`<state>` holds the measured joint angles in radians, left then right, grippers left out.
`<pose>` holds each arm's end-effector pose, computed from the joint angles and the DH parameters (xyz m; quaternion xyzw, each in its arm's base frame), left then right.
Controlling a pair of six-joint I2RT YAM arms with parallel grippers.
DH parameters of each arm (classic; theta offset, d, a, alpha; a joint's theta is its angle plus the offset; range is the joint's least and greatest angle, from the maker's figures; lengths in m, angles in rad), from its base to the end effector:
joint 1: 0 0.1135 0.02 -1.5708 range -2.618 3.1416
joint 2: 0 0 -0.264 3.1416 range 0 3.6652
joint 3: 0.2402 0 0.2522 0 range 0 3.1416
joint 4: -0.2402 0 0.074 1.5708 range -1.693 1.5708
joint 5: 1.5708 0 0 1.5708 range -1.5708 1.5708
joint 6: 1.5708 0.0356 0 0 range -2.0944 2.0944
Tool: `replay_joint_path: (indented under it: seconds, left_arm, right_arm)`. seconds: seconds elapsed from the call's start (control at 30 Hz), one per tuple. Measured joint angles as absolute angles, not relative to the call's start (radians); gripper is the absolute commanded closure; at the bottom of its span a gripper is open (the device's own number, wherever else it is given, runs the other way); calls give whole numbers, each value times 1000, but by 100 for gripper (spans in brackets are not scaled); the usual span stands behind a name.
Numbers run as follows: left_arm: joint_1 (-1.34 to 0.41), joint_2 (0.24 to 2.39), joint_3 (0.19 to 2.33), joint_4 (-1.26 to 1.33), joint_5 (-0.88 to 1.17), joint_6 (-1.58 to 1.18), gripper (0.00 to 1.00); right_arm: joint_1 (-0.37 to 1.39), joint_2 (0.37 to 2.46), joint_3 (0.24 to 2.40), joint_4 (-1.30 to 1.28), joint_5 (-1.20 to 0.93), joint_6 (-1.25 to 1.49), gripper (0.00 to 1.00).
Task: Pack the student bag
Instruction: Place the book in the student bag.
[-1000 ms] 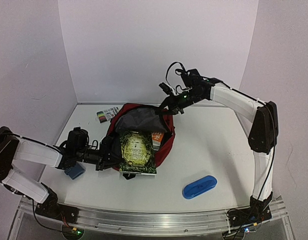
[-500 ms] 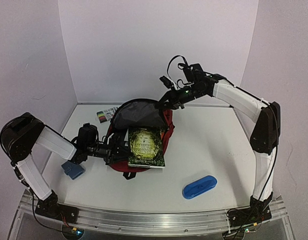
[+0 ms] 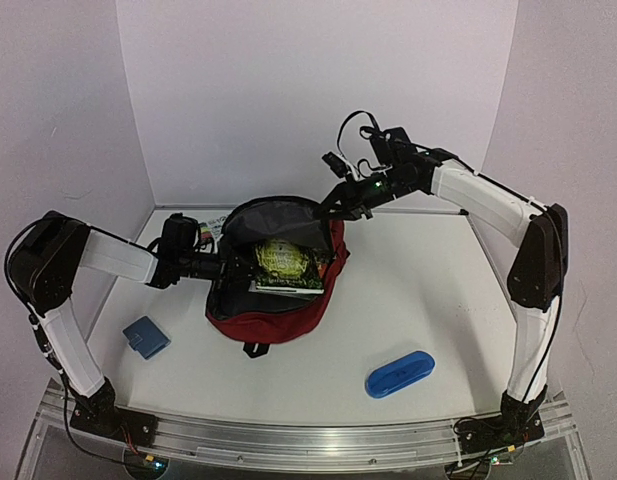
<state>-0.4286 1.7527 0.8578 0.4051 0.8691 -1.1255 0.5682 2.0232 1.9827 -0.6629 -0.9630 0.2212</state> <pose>0.3101 -0.1716 0.1740 -0.0619 0.8050 -0.5847 0.0797 0.3674 0.2692 0.3400 -0.3305 0.7586 0.5311 0.1822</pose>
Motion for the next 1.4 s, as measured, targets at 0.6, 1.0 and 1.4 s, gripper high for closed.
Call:
replay_joint_path:
  seconds: [0.6,1.0,1.4]
  left_arm:
    - [-515,1273,907,-325,518,-668,43]
    - [-682,1538,921,-387,462,-574,65]
    - [-685,1759,1129,-333,393,-581,65]
  right_arm:
    - [568,2023,1987,-655,-959,222,100]
    - [568,2023,1987,-655,-958,222,100]
    - [568,1994,1925,-651,-956,215,100]
